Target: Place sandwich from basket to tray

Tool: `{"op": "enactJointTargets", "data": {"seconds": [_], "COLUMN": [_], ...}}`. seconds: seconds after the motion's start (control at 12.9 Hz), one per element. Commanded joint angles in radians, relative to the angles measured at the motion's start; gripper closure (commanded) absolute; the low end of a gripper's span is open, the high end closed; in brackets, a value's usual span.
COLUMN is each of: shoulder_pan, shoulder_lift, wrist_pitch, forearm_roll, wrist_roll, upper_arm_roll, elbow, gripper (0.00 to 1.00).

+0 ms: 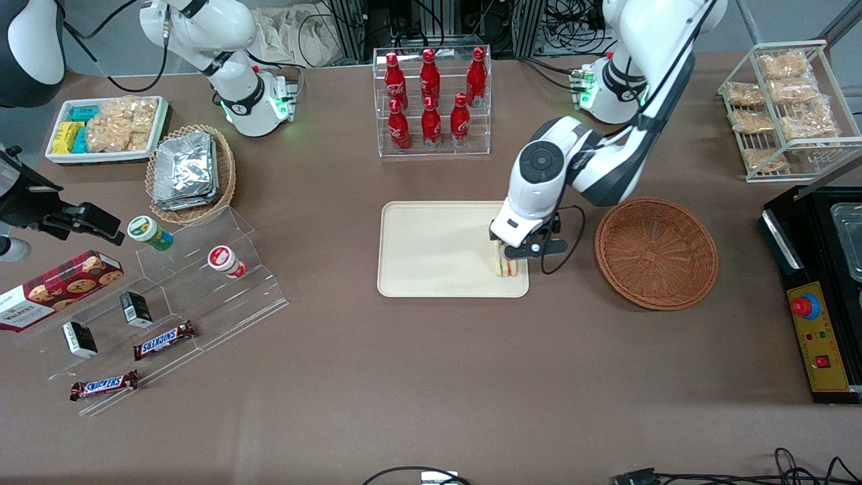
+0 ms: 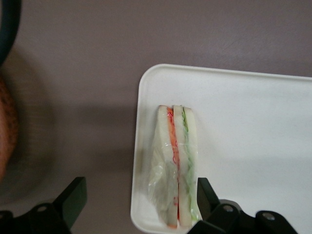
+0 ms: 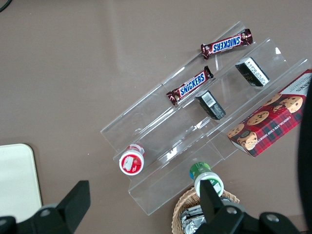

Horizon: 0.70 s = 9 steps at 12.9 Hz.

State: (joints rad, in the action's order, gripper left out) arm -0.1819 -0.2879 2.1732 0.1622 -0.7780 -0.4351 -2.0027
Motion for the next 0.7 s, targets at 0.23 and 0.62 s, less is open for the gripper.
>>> {"op": "enactJointTargets", "data": {"seconds": [0.23, 0.62], "shoulder_pan": [0.192, 0.378], "shoulder_lift": [0.084, 0.087], "wrist_pitch": [-0.499, -0.506], "forearm_roll": [-0.041, -0.007], "wrist_roll": [0.187, 0.201], "upper_arm_roll": [0.001, 0.003], "elbow": [0.321, 0.381], "gripper": [0.0, 0.0]}}
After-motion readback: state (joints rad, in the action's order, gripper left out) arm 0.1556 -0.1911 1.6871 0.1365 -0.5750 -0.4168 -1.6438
